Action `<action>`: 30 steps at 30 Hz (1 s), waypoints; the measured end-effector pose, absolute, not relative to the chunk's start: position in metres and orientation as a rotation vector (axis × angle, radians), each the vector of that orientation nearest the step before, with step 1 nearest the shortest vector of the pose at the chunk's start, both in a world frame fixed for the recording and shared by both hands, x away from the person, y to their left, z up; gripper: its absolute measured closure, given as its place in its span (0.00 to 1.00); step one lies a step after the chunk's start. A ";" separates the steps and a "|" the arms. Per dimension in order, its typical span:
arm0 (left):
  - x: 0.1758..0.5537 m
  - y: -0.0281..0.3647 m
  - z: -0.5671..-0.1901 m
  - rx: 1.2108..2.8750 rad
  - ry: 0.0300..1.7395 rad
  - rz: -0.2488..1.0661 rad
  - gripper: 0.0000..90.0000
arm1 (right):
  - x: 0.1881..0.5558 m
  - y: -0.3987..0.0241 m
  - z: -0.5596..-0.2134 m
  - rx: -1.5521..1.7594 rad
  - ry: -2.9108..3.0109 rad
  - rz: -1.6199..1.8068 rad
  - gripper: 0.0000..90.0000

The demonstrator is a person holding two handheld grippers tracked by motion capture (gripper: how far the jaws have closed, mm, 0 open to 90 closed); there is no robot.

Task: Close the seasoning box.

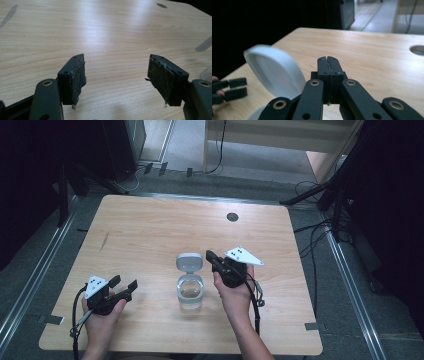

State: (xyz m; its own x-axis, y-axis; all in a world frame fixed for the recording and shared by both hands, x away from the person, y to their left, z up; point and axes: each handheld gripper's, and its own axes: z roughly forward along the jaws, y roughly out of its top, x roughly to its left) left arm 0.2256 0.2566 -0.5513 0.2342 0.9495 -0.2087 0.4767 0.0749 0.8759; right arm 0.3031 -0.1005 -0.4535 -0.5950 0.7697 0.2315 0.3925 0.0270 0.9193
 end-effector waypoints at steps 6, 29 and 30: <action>0.227 0.256 -0.551 1.558 1.392 0.625 0.35 | 0.306 -0.094 -0.441 1.114 2.018 1.672 1.00; 0.226 0.253 -0.551 1.569 1.388 0.633 0.34 | 0.264 -0.167 -0.487 1.162 1.967 1.536 0.21; 0.226 0.253 -0.551 1.569 1.388 0.633 0.34 | 0.264 -0.172 -0.491 1.176 1.949 1.518 0.21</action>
State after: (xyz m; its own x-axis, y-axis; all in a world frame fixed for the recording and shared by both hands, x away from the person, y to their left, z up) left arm 0.2262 0.2535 -0.5509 0.2328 0.9538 -0.1900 0.4823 0.0565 0.8742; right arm 0.2640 -0.1721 -0.4905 -0.5645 0.8063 0.1764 0.3686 0.0551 0.9279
